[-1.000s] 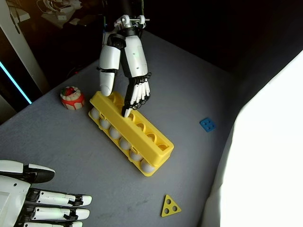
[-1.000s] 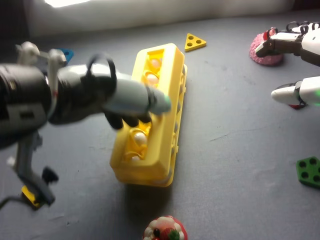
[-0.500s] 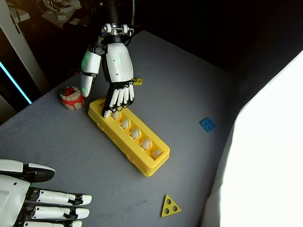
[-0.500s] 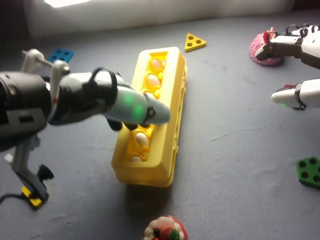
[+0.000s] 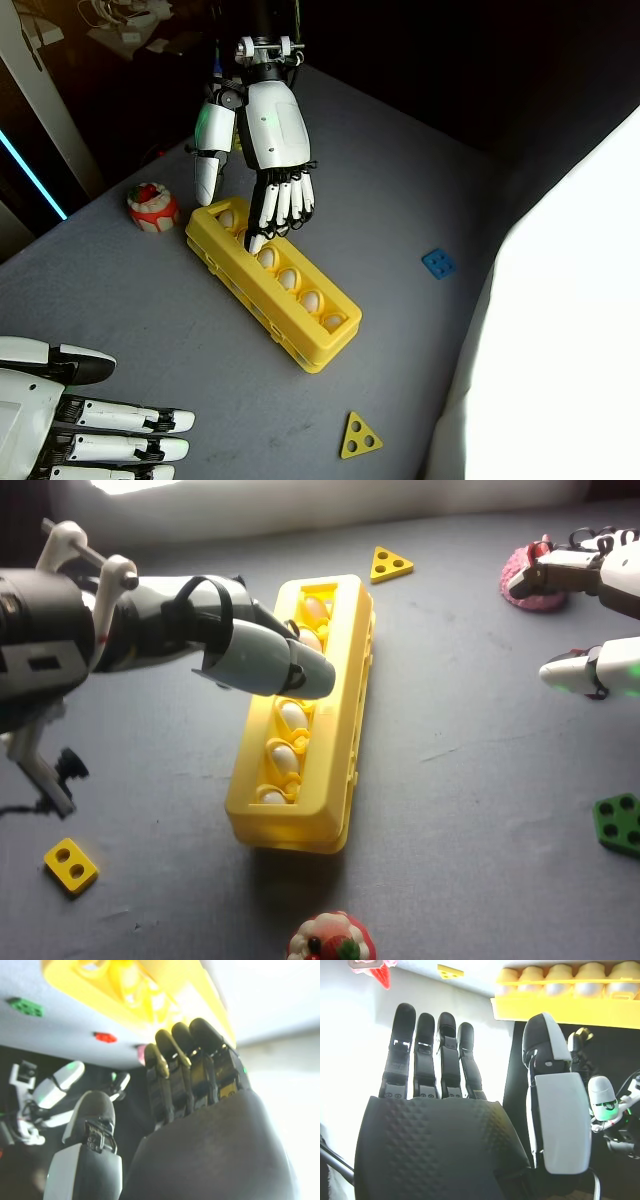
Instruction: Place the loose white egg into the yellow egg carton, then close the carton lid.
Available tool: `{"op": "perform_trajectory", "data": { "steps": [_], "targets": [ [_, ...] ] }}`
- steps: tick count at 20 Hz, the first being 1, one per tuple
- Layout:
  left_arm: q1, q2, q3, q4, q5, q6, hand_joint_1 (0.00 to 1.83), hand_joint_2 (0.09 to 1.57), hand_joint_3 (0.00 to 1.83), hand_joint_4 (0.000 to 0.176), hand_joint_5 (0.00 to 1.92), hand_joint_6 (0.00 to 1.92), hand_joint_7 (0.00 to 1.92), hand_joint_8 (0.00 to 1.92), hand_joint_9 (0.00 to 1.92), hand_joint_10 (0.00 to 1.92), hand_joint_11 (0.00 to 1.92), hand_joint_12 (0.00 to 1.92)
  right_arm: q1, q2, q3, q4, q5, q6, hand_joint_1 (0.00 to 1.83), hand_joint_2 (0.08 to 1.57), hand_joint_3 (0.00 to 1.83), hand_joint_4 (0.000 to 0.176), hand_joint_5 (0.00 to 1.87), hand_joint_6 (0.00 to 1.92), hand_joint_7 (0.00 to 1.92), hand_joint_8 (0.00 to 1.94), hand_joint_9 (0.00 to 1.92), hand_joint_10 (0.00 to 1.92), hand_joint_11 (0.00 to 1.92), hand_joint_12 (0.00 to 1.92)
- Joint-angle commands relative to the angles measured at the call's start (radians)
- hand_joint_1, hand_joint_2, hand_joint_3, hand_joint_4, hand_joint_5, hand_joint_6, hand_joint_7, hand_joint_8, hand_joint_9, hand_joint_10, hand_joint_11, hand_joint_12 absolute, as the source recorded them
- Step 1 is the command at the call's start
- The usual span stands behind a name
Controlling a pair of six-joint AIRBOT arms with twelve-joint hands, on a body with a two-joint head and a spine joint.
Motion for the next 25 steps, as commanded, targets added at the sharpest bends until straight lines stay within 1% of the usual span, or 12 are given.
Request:
{"op": "perform_trajectory", "data": {
  "steps": [1,5,7,9,13,17,19,20,22,23,24,25],
  "targets": [
    [-0.021,-0.002,0.005,0.015,-0.068,0.031,0.29,1.33,0.00,0.000,0.54,0.01,0.42,0.50,0.22,0.96,0.00,1.65,0.005,0.002,-0.001,-0.009,0.111,-0.002,0.68,1.18,0.01,0.000,0.14,0.53,0.33,0.00,0.03,0.71,0.00,1.41],
    [-0.073,-0.001,0.012,0.016,-0.061,0.219,0.29,1.33,0.00,0.000,0.58,0.02,0.48,0.53,0.24,1.02,0.00,1.68,0.004,0.002,-0.002,-0.010,0.114,-0.002,0.57,1.20,0.00,0.000,0.31,0.80,0.62,0.17,0.27,1.07,0.00,1.71],
    [-0.108,-0.001,0.015,0.019,-0.048,0.302,0.26,1.34,0.00,0.000,0.59,0.03,0.47,0.60,0.25,1.10,0.02,1.71,0.004,0.002,-0.003,-0.013,0.117,-0.002,0.51,1.21,0.00,0.000,0.42,0.94,0.60,0.71,0.35,1.31,0.06,1.88],
    [-0.138,-0.001,0.015,0.084,-0.048,0.306,0.25,1.35,0.00,0.000,0.66,0.08,0.49,0.91,0.34,1.29,0.09,1.76,0.004,0.002,-0.004,-0.019,0.122,-0.002,0.42,1.22,0.00,0.000,0.61,1.09,0.65,1.19,0.48,1.55,0.32,1.92],
    [-0.185,-0.001,0.004,0.156,-0.051,0.305,0.36,1.32,0.00,0.000,0.73,0.29,0.50,1.33,0.42,1.56,0.25,1.87,0.003,0.002,-0.004,-0.022,0.126,-0.002,0.28,1.26,0.01,0.000,0.73,1.20,0.80,1.30,0.63,1.62,0.46,1.92],
    [-0.196,0.000,-0.006,0.159,-0.051,0.305,0.36,1.32,0.00,0.000,0.68,0.41,0.50,1.35,0.42,1.58,0.25,1.88,0.003,0.002,-0.004,-0.022,0.126,-0.002,0.28,1.26,0.01,0.000,0.73,1.21,0.80,1.30,0.63,1.63,0.46,1.92],
    [-0.206,0.001,-0.006,0.159,-0.052,0.305,0.34,1.32,0.00,0.000,0.83,0.50,0.76,1.27,0.68,1.52,0.48,1.86,0.002,0.002,-0.004,-0.023,0.127,-0.002,0.24,1.28,0.01,0.000,0.92,1.44,1.06,1.45,0.93,1.83,0.79,1.92],
    [-0.211,0.002,-0.006,0.159,-0.052,0.305,0.20,1.35,0.00,0.000,0.93,0.76,0.97,1.27,0.89,1.55,0.71,1.83,0.002,0.002,-0.004,-0.026,0.127,-0.002,0.15,1.29,0.01,0.000,1.10,1.60,1.24,1.59,1.16,1.90,1.13,1.92],
    [-0.218,0.004,-0.005,0.159,-0.052,0.305,0.12,1.37,0.00,0.000,0.91,0.98,1.08,1.23,1.00,1.53,0.83,1.82,0.002,0.002,-0.005,-0.029,0.130,-0.002,0.15,1.29,0.01,0.000,1.14,1.67,1.29,1.67,1.24,1.92,1.28,1.92],
    [-0.220,0.006,-0.005,0.159,-0.052,0.309,0.06,1.38,0.01,0.000,0.97,1.47,1.12,1.49,1.10,1.68,1.03,1.88,0.002,0.002,-0.006,-0.030,0.131,-0.002,0.21,1.31,0.00,0.014,1.21,1.77,1.34,1.83,1.37,1.92,1.41,1.92],
    [-0.219,0.009,-0.005,0.159,-0.052,0.313,0.08,1.37,0.00,0.000,0.96,1.67,1.13,1.62,1.11,1.76,1.07,1.91,0.002,0.002,-0.007,-0.032,0.131,-0.002,0.21,1.31,0.00,0.144,1.25,1.84,1.37,1.90,1.43,1.92,1.48,1.92],
    [-0.219,0.010,-0.006,0.159,-0.052,0.316,0.09,1.37,0.00,0.000,0.96,1.72,1.13,1.65,1.12,1.79,1.07,1.92,0.002,0.002,-0.007,-0.035,0.132,-0.002,0.21,1.32,0.00,0.170,1.26,1.85,1.37,1.91,1.44,1.92,1.49,1.92]
  ]
}}
